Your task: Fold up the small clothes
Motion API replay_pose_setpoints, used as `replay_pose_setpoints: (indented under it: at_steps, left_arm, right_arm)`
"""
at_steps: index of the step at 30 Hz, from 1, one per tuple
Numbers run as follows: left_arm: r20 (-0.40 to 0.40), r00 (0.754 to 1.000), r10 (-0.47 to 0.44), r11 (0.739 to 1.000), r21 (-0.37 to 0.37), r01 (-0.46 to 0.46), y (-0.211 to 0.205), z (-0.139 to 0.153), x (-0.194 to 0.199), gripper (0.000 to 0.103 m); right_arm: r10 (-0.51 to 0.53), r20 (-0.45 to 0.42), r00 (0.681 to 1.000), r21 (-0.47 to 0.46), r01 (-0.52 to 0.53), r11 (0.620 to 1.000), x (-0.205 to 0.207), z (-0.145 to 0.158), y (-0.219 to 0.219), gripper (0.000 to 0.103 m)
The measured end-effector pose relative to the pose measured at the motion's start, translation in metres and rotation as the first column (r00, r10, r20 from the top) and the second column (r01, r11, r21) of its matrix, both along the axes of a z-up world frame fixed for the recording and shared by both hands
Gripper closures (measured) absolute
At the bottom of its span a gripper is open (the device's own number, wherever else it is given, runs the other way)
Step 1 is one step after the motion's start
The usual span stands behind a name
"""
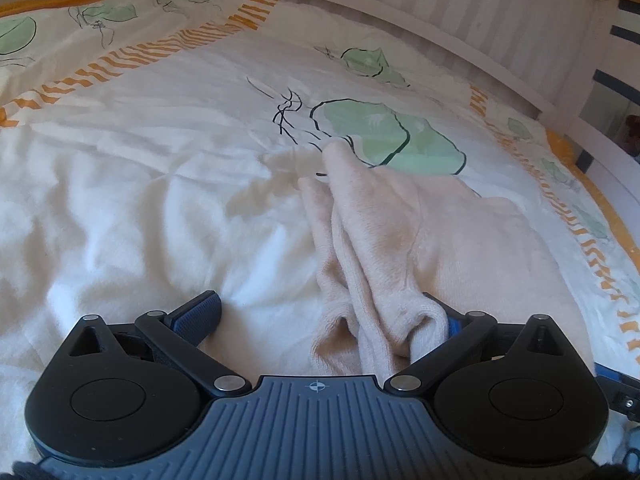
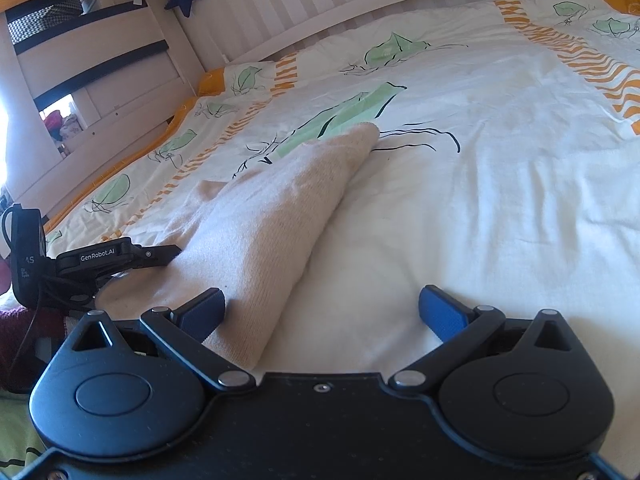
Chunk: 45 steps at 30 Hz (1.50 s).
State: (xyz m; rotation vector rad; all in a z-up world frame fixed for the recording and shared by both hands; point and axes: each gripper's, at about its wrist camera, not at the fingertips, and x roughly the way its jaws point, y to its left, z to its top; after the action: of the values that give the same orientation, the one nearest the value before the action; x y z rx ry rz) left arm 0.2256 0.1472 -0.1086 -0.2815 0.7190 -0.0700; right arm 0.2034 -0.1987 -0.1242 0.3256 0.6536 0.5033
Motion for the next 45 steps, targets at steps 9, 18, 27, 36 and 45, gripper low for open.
replay_pose_setpoints:
  at_steps: [9,18,27,36,45]
  left_arm:
    - [-0.063,0.998,0.024,1.0,0.004,-0.023,-0.004,0.005,0.011,0.0]
    - [-0.095,0.995,0.013,0.999,-0.03,-0.016,0.0,0.011,0.018,0.0]
    - [-0.119,0.992,-0.028,0.973,-0.232,-0.001,0.013,0.016,0.016,0.0]
    - [-0.153,0.978,-0.141,0.974,-0.197,0.11,-0.015,0.002,0.035,0.0]
    - [-0.119,0.981,-0.153,0.934,-0.342,0.104,-0.006,-0.005,0.052,0.001]
  right_arm:
    - [0.0,0.0,1.0,0.001,0.0,1.0,0.0,0.0,0.0,0.0]
    - [0.0,-0.013,1.0,0.023,0.001,1.0,0.002,0.0,-0.004,0.0]
    - [-0.009,-0.137,0.991,0.24,0.042,0.97,0.04,0.001,-0.029,0.0]
    - [0.148,-0.237,0.96,0.372,-0.051,0.927,0.126,-0.005,-0.01,0.0]
    - [0.321,-0.214,0.923,0.353,-0.234,0.906,0.165,-0.004,0.036,0.0]
